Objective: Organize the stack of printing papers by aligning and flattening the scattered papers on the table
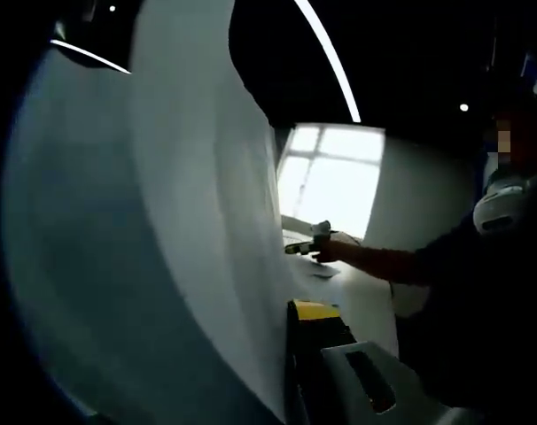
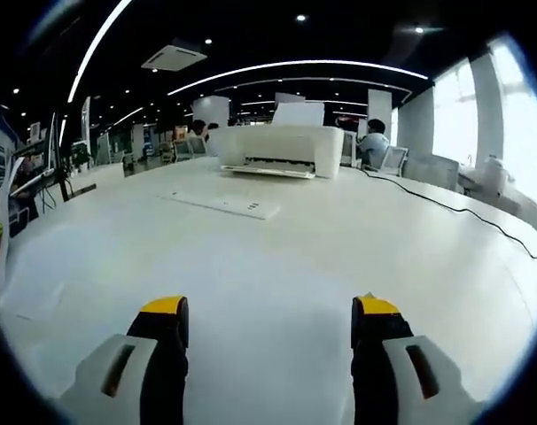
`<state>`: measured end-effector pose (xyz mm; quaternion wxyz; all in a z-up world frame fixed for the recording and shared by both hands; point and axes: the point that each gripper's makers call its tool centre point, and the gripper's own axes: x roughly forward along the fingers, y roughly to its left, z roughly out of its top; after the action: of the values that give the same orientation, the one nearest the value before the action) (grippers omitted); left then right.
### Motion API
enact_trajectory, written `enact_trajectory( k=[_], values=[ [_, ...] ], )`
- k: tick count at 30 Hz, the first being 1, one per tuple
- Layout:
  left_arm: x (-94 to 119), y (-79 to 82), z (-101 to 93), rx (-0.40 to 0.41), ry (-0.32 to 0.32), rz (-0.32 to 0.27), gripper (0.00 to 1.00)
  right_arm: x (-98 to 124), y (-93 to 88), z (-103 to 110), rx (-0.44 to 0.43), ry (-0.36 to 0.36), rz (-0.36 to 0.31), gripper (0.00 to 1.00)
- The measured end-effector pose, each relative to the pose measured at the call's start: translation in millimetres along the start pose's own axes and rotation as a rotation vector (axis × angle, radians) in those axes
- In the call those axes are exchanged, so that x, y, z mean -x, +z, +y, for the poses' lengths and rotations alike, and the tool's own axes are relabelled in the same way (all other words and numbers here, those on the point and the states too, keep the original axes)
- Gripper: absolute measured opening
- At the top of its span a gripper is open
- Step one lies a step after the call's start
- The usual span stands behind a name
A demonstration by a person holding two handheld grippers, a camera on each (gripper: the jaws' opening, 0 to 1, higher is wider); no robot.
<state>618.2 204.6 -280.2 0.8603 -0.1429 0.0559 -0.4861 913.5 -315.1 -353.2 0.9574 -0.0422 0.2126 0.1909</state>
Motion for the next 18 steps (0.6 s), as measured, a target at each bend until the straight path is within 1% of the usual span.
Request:
enact_trajectory(
  k=[6, 9, 14, 18],
  values=[
    [0.6, 0.0, 0.7, -0.003, 0.0, -0.001, 0.06, -0.5, -3.3, 1.7, 0.01, -0.002, 0.011, 0.71],
    [1.4, 0.5, 1.0, -0.002, -0.001, -0.005, 0.06, -0.1, -5.6, 1.1, -0.004, 0.0, 0.014, 0.71],
    [1.3, 0.5, 0.5, -0.002, -0.001, -0.006, 0.06, 0.4, -6.5, 1.2, -0.011, 0.002, 0.002, 0.71],
    [1.5, 0.5, -0.9, -0.007, -0.004, -0.008, 0.06, 0.4, -6.9, -2.0, -0.013, 0.003, -0.022, 0.69]
  ],
)
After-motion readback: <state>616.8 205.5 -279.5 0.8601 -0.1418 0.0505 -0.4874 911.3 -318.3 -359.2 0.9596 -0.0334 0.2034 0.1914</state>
